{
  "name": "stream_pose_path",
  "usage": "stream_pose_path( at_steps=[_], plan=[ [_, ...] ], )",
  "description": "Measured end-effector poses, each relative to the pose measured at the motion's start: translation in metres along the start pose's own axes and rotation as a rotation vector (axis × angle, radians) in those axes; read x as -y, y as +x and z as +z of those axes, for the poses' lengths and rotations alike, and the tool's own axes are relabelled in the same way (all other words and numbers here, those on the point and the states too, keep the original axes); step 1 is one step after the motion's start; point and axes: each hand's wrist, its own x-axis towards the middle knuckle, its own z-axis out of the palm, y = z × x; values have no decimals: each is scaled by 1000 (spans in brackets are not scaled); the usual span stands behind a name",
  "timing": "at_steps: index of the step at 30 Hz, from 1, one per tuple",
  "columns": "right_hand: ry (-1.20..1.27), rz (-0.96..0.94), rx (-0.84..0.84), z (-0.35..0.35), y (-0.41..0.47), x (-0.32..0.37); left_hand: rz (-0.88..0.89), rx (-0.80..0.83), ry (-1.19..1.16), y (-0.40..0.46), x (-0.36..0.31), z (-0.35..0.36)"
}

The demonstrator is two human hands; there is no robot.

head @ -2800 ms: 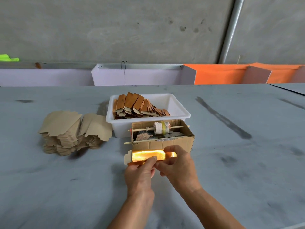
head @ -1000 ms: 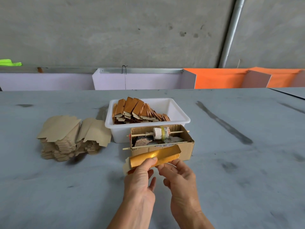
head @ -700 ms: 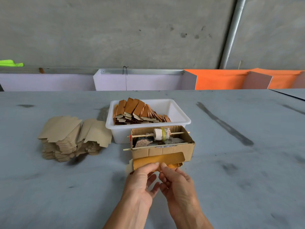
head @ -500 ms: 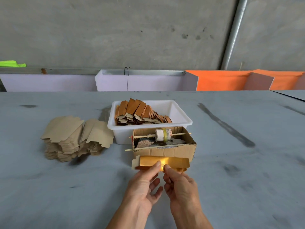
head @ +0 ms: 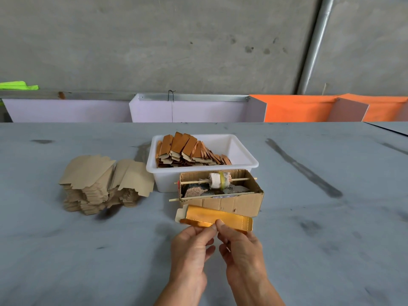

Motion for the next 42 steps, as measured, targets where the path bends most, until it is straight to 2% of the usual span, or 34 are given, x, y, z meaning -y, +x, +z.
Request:
stream_pose_path(
  at_steps=[4, 9, 12, 17, 27, 31, 35, 38, 42],
  plan=[
    [-38, -47, 6, -2, -1, 1, -57, 66, -26, 0, 0, -5],
    [-91, -99, -11, -6, 0, 5, -95, 96, -245, 4, -9, -13],
    [-143, -121, 6, -11, 1, 7, -29, 42, -191, 6, -15, -16],
    [-126, -49, 64, -10, -2, 14, 70, -38, -138, 2, -18, -16],
    [-101, 55, 68, -2, 2, 26, 32, -11, -90, -2, -31, -22],
    [-70, 127, 146, 0, 0, 28, -82, 8, -145, 2, -34, -23],
    [-129, 130, 252, 0, -2, 36, -321, 54, -400, 1, -39, -23],
    [-194, 41, 268, -2, -4, 36, -405, 47, -531, 1, -44, -22],
    [-294, -123, 201, 2, -11, 30, -431, 22, -570, 2, -49, -20]
  ],
)
